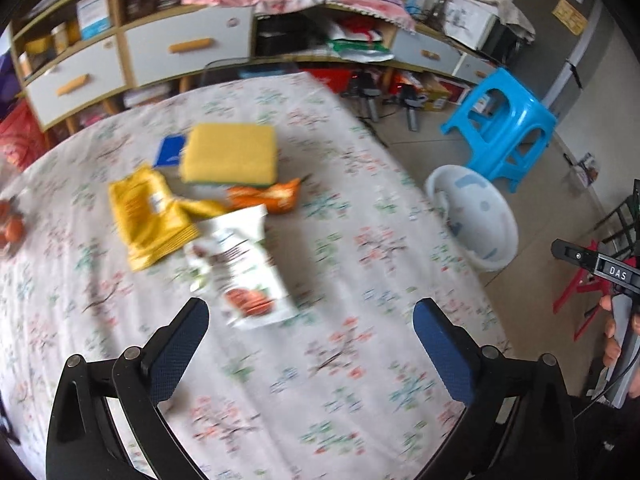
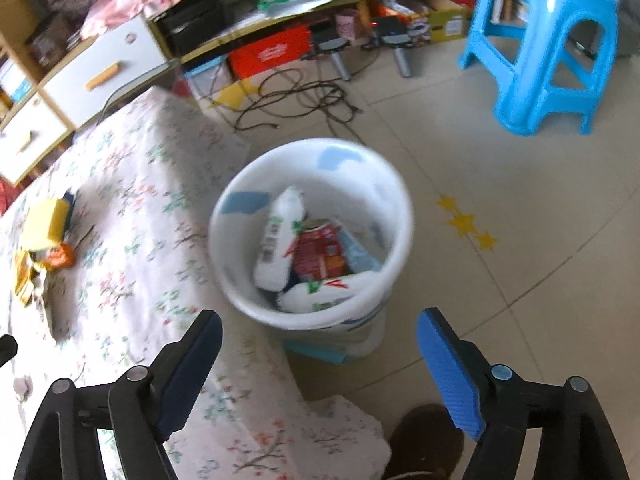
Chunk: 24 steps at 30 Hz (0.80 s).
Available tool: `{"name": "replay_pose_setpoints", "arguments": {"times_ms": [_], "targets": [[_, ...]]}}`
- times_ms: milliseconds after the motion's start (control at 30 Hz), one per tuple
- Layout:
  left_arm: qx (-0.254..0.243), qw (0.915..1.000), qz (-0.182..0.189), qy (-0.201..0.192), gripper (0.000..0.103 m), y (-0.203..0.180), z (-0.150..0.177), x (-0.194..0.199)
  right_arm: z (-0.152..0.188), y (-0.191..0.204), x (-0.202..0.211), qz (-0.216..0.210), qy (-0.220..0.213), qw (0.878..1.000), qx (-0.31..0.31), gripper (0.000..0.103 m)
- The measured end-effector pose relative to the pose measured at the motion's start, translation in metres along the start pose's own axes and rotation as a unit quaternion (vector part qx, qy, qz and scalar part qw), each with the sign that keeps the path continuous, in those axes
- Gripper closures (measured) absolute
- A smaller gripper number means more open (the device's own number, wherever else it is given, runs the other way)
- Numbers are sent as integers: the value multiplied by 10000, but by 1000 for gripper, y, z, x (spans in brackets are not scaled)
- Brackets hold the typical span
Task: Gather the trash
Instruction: 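Grasp the crumpled white tissue with the left tool while the right tool returns to the table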
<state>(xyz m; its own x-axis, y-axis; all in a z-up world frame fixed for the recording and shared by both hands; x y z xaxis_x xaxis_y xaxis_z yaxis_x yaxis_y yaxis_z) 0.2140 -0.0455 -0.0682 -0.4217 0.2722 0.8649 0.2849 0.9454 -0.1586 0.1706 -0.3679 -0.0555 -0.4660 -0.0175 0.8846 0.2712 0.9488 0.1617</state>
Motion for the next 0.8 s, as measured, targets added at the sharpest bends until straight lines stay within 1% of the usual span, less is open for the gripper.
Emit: {"name": "replay_pose_setpoints", "arguments": {"times_ms": [100,200,333,567,700,800], "targets": [[52,9999,-121,45,0,18,11,2,6,22,-3,-13,62,9997,226,17],[58,9995,-222,196,0,32,22,-1,13,41,-8,-86,145,9991,393,17],[218,9985,-321,380,0,57,34,-3,21,60,-14,-131,243,9981,558,16],[620,9965,-446,328,0,100,43,11,29,95,-27,-23,351,9957,851,16],[740,9953,-535,311,0,118,50,19,33,126,-34,-97,403,9931,1093,16],[861,9940,-563,382,0,129,58,22,37,152,-39,-152,421,9912,1247,16]]}}
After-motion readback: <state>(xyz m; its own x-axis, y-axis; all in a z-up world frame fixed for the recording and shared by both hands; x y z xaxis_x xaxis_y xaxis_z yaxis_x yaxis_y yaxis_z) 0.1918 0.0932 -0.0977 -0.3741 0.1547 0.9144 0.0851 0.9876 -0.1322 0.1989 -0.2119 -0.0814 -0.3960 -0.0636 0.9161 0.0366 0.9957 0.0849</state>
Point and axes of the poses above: each gripper's, at about its wrist camera, not at the fingertips, and x roughly against the way its jaws point, y to its left, z to its underside, the point moved 4 cm from there along -x, roughly the way its jaws point, and after that the axes turned 2 degrees about -x, right-handed, at the moved point
